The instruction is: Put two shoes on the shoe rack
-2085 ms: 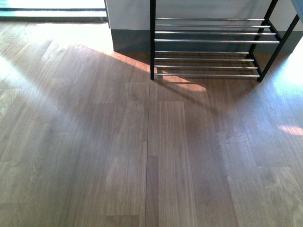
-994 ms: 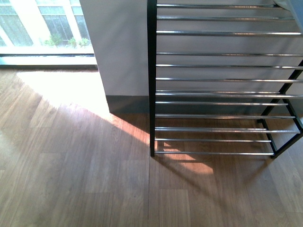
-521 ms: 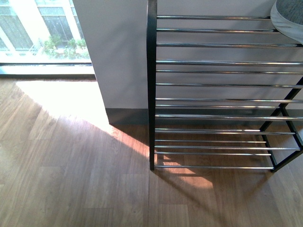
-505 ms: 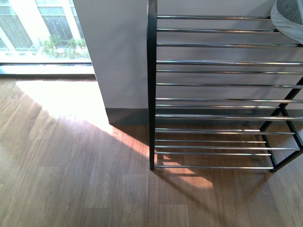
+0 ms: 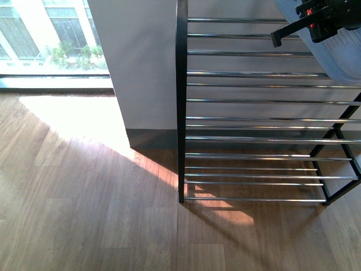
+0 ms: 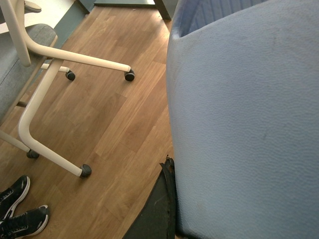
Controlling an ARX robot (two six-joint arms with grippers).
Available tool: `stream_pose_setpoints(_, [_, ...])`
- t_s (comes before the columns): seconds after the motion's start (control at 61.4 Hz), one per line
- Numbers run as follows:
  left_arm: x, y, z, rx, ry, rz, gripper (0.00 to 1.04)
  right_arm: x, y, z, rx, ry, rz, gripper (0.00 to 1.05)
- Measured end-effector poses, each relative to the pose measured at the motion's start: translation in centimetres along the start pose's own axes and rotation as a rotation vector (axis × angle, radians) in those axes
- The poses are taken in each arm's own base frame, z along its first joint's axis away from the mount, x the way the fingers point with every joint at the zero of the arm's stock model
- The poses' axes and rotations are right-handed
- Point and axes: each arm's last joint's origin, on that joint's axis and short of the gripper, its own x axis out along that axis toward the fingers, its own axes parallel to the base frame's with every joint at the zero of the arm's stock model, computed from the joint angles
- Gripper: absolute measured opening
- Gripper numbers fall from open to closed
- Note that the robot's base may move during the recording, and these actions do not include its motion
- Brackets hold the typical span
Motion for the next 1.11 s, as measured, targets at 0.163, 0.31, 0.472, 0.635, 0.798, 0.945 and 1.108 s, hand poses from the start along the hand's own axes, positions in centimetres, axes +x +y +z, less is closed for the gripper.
stream_pose_setpoints(0.163, [0.0,0.0,0.0,0.0,0.0,0.0,0.02,2.4,0.1,-0.4,-0.071,0.049,-0.028,0.02])
stream_pose_setpoints(0.31, [0.0,0.0,0.0,0.0,0.0,0.0,0.02,3.4,0.2,-0.5,-0.096,0.122,-0.028,0.01])
stream_pose_setpoints(0.472, [0.0,0.0,0.0,0.0,0.0,0.0,0.02,3.6,-0.1,0.0,-0.095,0.142,-0.056,0.11])
stream_pose_setpoints(0.635, [0.0,0.0,0.0,0.0,0.0,0.0,0.02,3.7,-0.7,0.3,-0.043,0.156,-0.077,0.36])
stream_pose_setpoints(0.798, [0.0,0.0,0.0,0.0,0.0,0.0,0.02,1.9,-1.9,1.1,0.088,0.192,-0.033,0.6])
stream_pose_setpoints(0.945, [0.0,0.0,0.0,0.0,0.0,0.0,0.02,-6.1,-5.6,3.6,0.299,-0.01,0.03,0.93])
stream_pose_setpoints(1.108, [0.0,0.0,0.0,0.0,0.0,0.001,0.02,-11.5,-7.8,3.2,0.415,-0.456,-0.142,0.69])
